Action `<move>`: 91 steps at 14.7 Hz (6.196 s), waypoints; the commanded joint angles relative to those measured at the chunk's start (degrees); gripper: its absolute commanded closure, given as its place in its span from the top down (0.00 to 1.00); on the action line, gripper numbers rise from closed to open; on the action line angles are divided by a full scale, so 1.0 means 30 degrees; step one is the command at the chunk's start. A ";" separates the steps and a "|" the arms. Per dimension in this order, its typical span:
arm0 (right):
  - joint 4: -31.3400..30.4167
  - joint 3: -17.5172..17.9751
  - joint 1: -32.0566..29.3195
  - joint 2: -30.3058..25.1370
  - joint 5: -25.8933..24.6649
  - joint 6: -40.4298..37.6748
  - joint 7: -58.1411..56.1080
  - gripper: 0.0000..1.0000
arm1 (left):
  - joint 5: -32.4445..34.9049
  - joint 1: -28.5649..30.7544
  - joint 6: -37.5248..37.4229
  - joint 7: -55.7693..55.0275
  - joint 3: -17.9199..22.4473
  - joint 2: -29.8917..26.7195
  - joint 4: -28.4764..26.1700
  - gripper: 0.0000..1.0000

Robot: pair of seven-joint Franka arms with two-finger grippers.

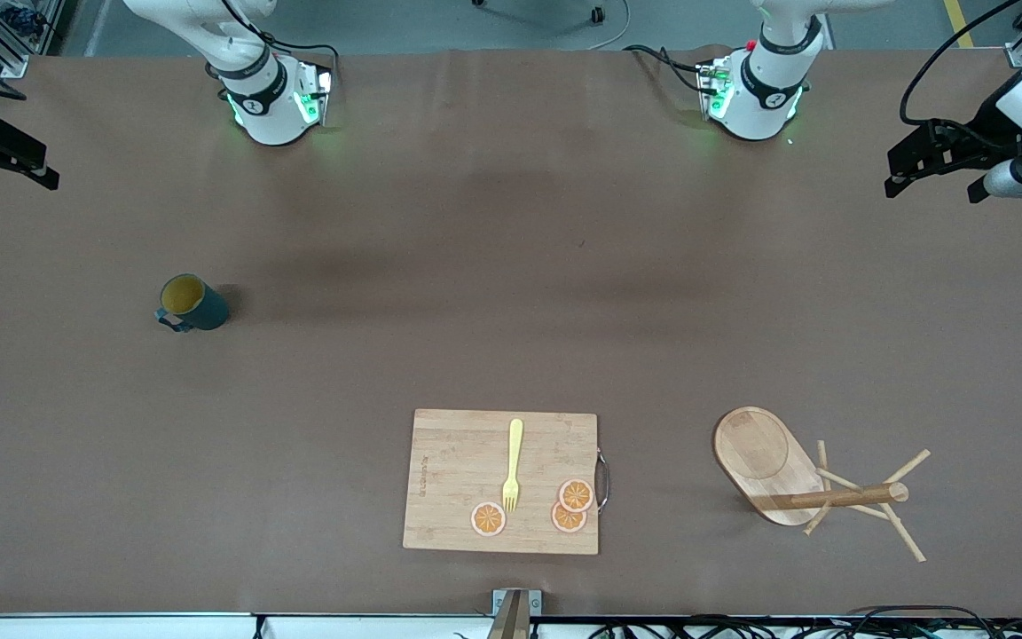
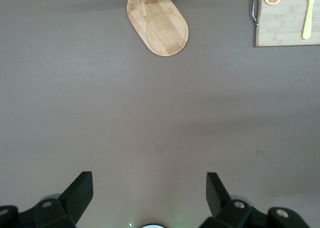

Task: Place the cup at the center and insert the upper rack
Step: 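Reach the right gripper toward the teal mug, then close the right gripper on the teal mug rim, then carry the mug with the right gripper toward the table middle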

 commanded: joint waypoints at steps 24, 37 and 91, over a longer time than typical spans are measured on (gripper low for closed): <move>-0.6408 0.0206 -0.1875 0.5297 0.0370 1.0719 -1.6561 1.00 | 0.1577 -0.0273 0.0126 -0.0009 -0.0459 0.1220 0.0662 1.00; -1.1544 0.0264 -0.3106 0.7319 0.0486 1.6504 -2.1025 1.00 | 0.1577 -0.0332 0.0860 -0.1914 -0.1338 0.1806 0.0662 1.00; -0.2464 0.0264 1.6585 1.0901 0.1336 1.4933 2.1116 1.00 | 0.1547 -0.1005 0.3642 -1.1927 -0.7195 0.4296 -0.0451 1.00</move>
